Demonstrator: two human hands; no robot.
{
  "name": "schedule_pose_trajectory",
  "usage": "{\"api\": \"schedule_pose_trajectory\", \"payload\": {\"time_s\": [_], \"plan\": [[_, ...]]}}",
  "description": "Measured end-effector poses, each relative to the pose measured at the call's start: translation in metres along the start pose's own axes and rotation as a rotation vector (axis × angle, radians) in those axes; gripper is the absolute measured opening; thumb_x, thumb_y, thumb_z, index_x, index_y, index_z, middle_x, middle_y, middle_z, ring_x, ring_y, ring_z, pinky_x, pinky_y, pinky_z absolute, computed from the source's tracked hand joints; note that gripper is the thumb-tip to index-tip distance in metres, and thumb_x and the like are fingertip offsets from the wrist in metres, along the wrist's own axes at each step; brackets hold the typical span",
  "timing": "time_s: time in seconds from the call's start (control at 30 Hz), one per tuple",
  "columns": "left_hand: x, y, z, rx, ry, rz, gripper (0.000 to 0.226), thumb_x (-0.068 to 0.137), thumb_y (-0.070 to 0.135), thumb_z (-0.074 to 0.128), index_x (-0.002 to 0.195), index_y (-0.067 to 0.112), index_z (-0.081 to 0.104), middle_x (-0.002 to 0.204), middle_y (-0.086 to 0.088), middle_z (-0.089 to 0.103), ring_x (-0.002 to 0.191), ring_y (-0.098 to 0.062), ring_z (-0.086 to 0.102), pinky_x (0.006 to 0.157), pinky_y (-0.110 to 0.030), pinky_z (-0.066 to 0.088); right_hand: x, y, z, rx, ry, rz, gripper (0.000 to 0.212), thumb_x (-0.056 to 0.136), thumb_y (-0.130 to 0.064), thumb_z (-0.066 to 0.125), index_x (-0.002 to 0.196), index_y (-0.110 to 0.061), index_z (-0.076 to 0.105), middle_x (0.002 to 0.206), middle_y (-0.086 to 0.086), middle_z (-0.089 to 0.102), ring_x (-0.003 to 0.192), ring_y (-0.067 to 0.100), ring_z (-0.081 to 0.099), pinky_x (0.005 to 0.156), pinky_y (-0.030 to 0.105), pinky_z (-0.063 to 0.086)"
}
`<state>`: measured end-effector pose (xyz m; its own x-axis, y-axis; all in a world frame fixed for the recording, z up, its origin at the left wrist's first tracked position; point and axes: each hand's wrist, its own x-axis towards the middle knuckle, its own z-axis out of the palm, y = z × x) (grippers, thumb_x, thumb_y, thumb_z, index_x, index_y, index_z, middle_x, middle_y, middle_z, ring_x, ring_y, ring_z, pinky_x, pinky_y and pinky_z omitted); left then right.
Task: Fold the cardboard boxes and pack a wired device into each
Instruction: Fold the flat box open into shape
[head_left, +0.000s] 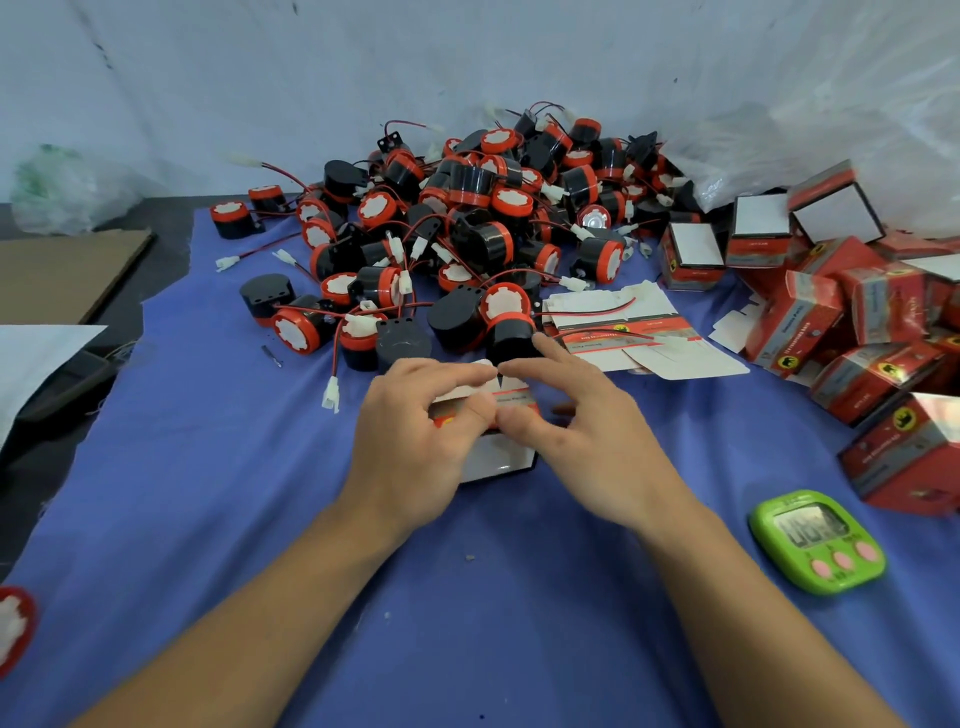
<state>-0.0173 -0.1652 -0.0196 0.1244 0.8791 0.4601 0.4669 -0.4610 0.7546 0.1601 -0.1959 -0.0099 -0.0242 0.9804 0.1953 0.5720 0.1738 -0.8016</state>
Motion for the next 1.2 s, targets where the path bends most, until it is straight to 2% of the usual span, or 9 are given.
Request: {"api": "schedule_pose_trajectory", "payload": {"time_s": [0.13, 0.23, 0.3, 0.4, 0.6, 0.73, 0.87, 1.07, 1.2], "plan": [[-0.004, 0.001, -0.001, 0.201, -0.022, 0.098, 0.038, 0.082, 0.054, 0.051, 0.104, 0.04, 0.079, 0.092, 0.036, 0.06, 0.107, 0.011, 0.047, 0.1, -0.012, 0.028, 0.002, 0.001, -0.012, -0.048, -0.085, -0.067, 0.042, 0.077, -0.059, 0.065, 0.118, -0.048, 0.069, 0.161, -0.034, 0.021, 0.142, -0.023, 0.014, 0.113, 0.014, 0.023], [-0.002, 0.003, -0.006, 0.245, 0.057, 0.226, 0.028, 0.082, 0.047, 0.064, 0.098, 0.033, 0.082, 0.086, 0.024, 0.061, 0.101, -0.004, 0.047, 0.102, -0.009, 0.025, 0.002, 0.003, -0.014, -0.117, 0.003, -0.199, 0.025, 0.073, -0.041, 0.073, 0.097, -0.036, 0.073, 0.141, -0.053, 0.03, 0.134, -0.027, 0.022, 0.102, -0.001, 0.02], [0.0, 0.004, -0.008, 0.341, 0.123, 0.468, 0.017, 0.082, 0.03, 0.076, 0.096, 0.023, 0.083, 0.081, 0.016, 0.062, 0.091, -0.013, 0.052, 0.109, -0.021, 0.031, 0.002, 0.004, -0.009, -0.225, 0.136, -0.265, 0.023, 0.071, -0.021, 0.079, 0.09, -0.033, 0.076, 0.145, -0.035, 0.049, 0.14, -0.006, 0.037, 0.108, 0.011, 0.031], [0.003, 0.0, -0.005, 0.577, 0.106, 0.647, 0.009, 0.089, 0.016, 0.074, 0.092, 0.016, 0.082, 0.075, 0.004, 0.072, 0.085, -0.023, 0.061, 0.115, -0.035, 0.032, 0.003, 0.004, 0.002, -0.365, 0.217, -0.221, 0.034, 0.072, -0.004, 0.077, 0.091, -0.032, 0.082, 0.144, -0.009, 0.061, 0.135, 0.017, 0.044, 0.097, 0.021, 0.038], [-0.002, 0.004, 0.003, 0.769, -0.057, 0.494, 0.007, 0.085, 0.01, 0.068, 0.081, 0.014, 0.072, 0.069, -0.005, 0.069, 0.068, -0.028, 0.064, 0.117, -0.052, 0.036, 0.0, -0.005, 0.019, -0.5, 0.131, -0.17, 0.029, 0.077, 0.0, 0.061, 0.09, -0.022, 0.075, 0.119, -0.009, 0.066, 0.111, 0.021, 0.049, 0.082, 0.038, 0.051], [-0.012, 0.011, 0.012, 0.815, -0.065, 0.429, 0.008, 0.08, 0.014, 0.07, 0.088, 0.014, 0.069, 0.075, -0.003, 0.07, 0.071, -0.028, 0.065, 0.105, -0.046, 0.038, -0.001, -0.008, 0.021, -0.593, 0.04, -0.113, 0.035, 0.081, -0.011, 0.061, 0.112, -0.027, 0.065, 0.119, -0.013, 0.059, 0.111, 0.019, 0.047, 0.08, 0.037, 0.047], [-0.014, 0.013, 0.015, 0.857, -0.083, 0.41, 0.007, 0.083, 0.018, 0.068, 0.088, 0.014, 0.065, 0.076, -0.003, 0.067, 0.066, -0.028, 0.061, 0.084, -0.042, 0.041, -0.004, -0.011, 0.026, -0.626, 0.005, -0.022, 0.018, 0.09, -0.018, 0.057, 0.097, -0.031, 0.047, 0.11, -0.008, 0.063, 0.103, 0.024, 0.057, 0.068, 0.034, 0.027], [-0.005, 0.01, 0.01, 0.874, -0.229, 0.434, 0.015, 0.069, 0.011, 0.07, 0.083, 0.012, 0.065, 0.07, -0.006, 0.066, 0.06, -0.03, 0.059, 0.069, -0.04, 0.046, -0.004, -0.013, 0.017, -0.6, -0.037, 0.02, 0.034, 0.084, -0.015, 0.059, 0.112, -0.034, 0.061, 0.105, -0.008, 0.067, 0.095, 0.023, 0.058, 0.054, 0.029, 0.018], [-0.001, 0.011, 0.009, 0.856, -0.253, 0.42, 0.006, 0.073, 0.017, 0.064, 0.078, 0.015, 0.067, 0.07, -0.005, 0.07, 0.063, -0.03, 0.062, 0.074, -0.039, 0.046, -0.005, -0.011, 0.019, -0.612, 0.018, -0.054, 0.03, 0.081, -0.011, 0.058, 0.099, -0.033, 0.067, 0.111, -0.014, 0.062, 0.108, 0.017, 0.051, 0.053, 0.021, 0.017]]}}
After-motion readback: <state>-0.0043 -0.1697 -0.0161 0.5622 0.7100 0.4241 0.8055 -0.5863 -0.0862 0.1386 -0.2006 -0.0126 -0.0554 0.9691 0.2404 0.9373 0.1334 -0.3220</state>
